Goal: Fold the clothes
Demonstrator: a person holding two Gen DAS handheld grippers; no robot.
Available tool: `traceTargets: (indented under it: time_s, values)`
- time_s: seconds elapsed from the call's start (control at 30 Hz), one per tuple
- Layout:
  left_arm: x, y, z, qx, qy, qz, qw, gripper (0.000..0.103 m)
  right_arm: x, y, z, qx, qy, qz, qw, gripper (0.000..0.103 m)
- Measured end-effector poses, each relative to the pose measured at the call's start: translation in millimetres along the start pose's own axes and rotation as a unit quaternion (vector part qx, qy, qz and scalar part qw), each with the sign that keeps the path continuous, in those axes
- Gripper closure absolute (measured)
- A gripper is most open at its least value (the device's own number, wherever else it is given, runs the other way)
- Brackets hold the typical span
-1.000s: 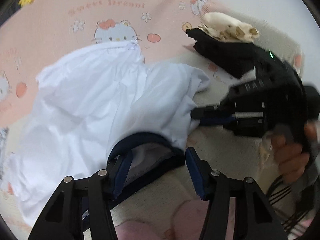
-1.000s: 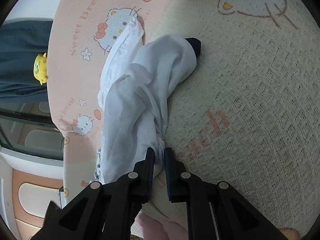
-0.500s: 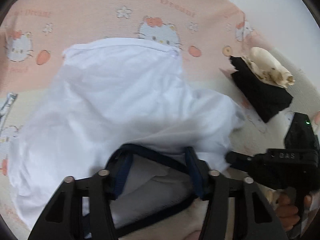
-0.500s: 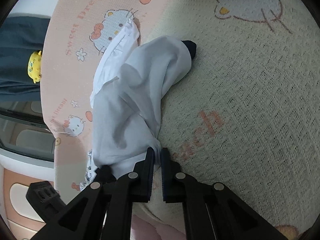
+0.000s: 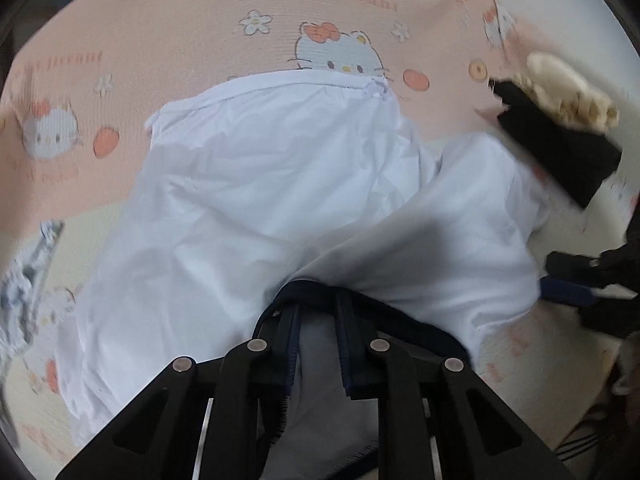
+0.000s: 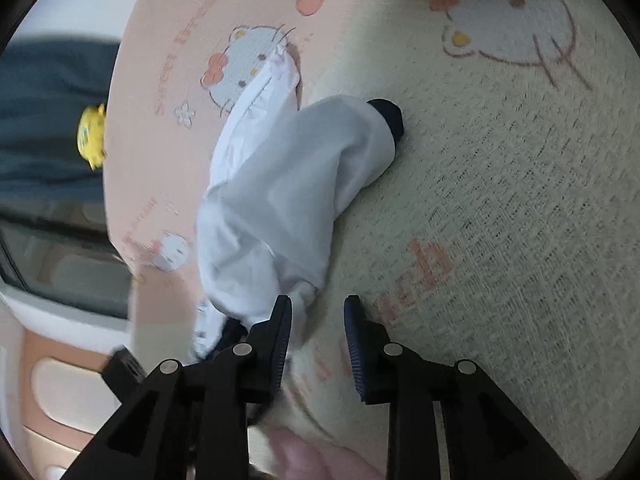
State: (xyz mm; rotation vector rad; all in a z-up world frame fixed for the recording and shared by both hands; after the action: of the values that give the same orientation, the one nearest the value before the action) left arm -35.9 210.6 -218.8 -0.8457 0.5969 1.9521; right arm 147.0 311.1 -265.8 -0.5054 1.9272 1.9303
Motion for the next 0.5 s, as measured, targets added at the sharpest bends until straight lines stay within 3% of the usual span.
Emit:
traceTargets:
  time_s: [0.17,0.23,0.27,0.3,0.43,0.5]
  values:
    - [-17.2,1.3,0.2,-0.081,-0.009,-0.061,0.9948,0.082,4.1,2.8,2.3,0.006,0.001,-0.007,1.000,0.073]
    - [-26.2,-7.9,0.6,-0.080,-0.021,-0.076,0.9937,0.063,3.1,4.3,-1.1,-0.002,0.000,-0.015,1.000,0.072]
    - [-29.2,-12.8,0.4,-0.076,-0.025,-0.081,0.9935,0.041,2.5,4.0,-2.7,-0.005,0.001,-0.018,1.000,0.071]
    - [-31.1,-17.8,-0.7,-0.073,-0.026,-0.085,0.9934,0.029,1.7,3.1,-4.2,-0.006,0.001,-0.020,1.000,0.071]
    - [-22.1,-38.6,-6.7,-0.057,0.003,-0.124,0.9906,0.029,2.7,2.0,-5.2,0.001,0.003,-0.019,1.000,0.069]
    - [-10.8,-49.5,-12.5,-0.039,0.027,-0.123,0.9913,0.030,2.8,0.6,-4.3,0.014,0.009,-0.015,1.000,0.069]
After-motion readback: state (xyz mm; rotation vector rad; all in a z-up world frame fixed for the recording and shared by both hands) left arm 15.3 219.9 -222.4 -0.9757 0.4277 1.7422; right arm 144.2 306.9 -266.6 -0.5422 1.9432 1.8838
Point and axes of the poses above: each gripper's, at about its wrist camera, not at the fingertips, and x roughly the way its jaws point, y to its left, z to its top, the point moved 5 cm from there along x, roughly the way its jaws point, and after that the axes turned 9 degrees about x, right-handed, at the moved point
